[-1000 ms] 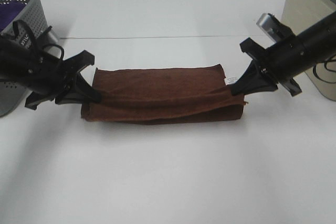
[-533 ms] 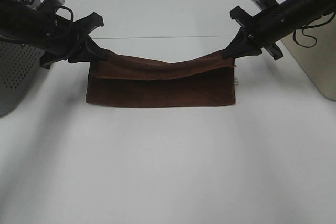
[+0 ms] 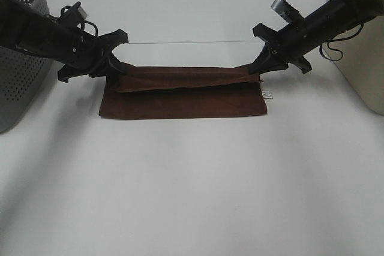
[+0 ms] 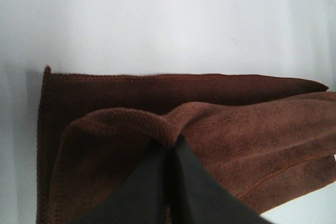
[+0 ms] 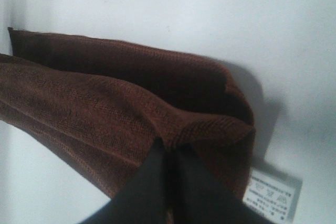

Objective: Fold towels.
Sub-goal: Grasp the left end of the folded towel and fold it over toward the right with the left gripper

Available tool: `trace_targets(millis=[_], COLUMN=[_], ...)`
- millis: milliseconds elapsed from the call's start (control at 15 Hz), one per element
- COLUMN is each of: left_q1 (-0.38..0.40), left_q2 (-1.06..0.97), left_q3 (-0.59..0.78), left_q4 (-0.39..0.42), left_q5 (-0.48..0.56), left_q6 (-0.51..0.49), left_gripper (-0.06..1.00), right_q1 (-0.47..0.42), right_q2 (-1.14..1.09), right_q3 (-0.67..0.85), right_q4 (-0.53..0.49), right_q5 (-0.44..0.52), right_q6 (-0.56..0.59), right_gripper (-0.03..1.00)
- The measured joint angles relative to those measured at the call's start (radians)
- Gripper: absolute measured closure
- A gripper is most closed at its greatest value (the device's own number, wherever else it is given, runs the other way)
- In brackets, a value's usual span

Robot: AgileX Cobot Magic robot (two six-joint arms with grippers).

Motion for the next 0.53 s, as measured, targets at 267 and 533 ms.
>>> trace_targets(millis=[267,533], left_q1=[0.0,0.0], left_q2=[0.028,0.028], left_q3=[-0.016,-0.016], left_q4=[-0.008,-0.021], left_q5=[0.002,0.038], left_q6=[0.0,0.0], left_gripper=[0.68,0.28], right_q1=[0.008,0.045], right_q2=[0.014,0.014], right_q3=[-0.001,-0.002], right_q4=[0.001,0.002], right_q5=[-0.01,-0.008], right_q6=[0.002,0.007], right_gripper=[0.71,0.26])
